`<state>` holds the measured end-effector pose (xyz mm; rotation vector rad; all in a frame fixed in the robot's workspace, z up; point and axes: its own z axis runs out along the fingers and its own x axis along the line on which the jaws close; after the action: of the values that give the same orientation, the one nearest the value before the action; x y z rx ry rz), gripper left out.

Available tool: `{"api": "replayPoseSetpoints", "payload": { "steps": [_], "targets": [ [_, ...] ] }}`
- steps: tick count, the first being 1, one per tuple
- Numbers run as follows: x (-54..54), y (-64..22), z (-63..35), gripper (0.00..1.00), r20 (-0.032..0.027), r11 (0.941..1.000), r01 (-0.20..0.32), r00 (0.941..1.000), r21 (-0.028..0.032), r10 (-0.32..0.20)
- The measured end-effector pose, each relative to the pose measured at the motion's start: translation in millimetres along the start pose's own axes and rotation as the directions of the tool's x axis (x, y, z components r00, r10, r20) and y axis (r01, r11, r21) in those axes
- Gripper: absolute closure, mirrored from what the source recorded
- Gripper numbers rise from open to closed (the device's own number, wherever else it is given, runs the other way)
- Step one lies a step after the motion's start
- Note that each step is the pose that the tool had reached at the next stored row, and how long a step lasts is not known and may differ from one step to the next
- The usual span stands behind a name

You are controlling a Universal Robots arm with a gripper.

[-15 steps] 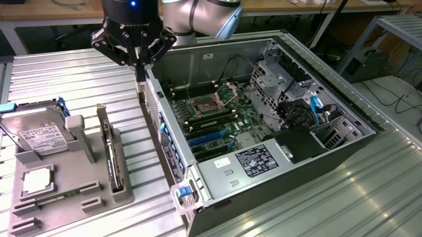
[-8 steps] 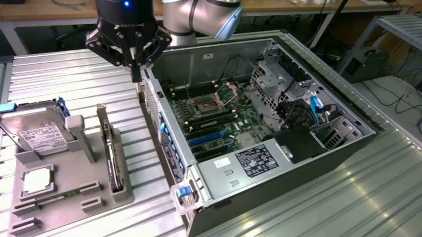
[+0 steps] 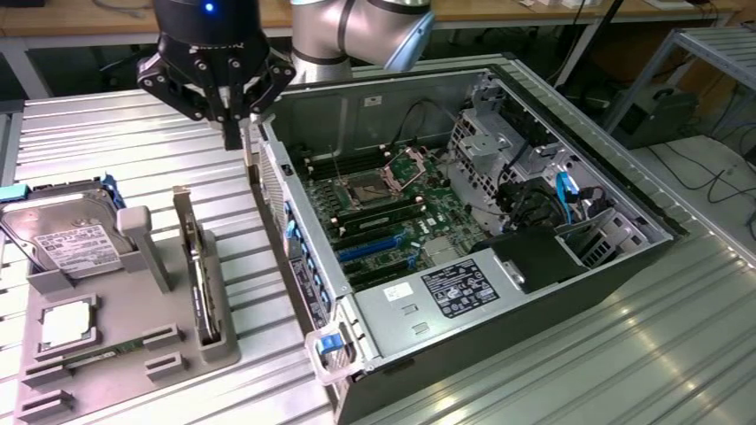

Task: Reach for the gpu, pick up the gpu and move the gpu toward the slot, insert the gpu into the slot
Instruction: 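Reach for the gpu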

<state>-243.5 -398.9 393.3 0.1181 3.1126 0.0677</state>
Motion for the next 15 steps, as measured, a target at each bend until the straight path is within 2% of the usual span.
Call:
{"api": "replayPoseSetpoints", "payload": {
  "steps": [9,15],
  "targets": [
    [14.4,-1.1,-0.4,0.89,-0.0002,1.0,0.002,1.0,0.0,-0.002],
    [23.2,-1.8,-0.6,0.89,-0.0013,0.9997,0.026,0.9997,-0.0006,-0.026]
  ]
}}
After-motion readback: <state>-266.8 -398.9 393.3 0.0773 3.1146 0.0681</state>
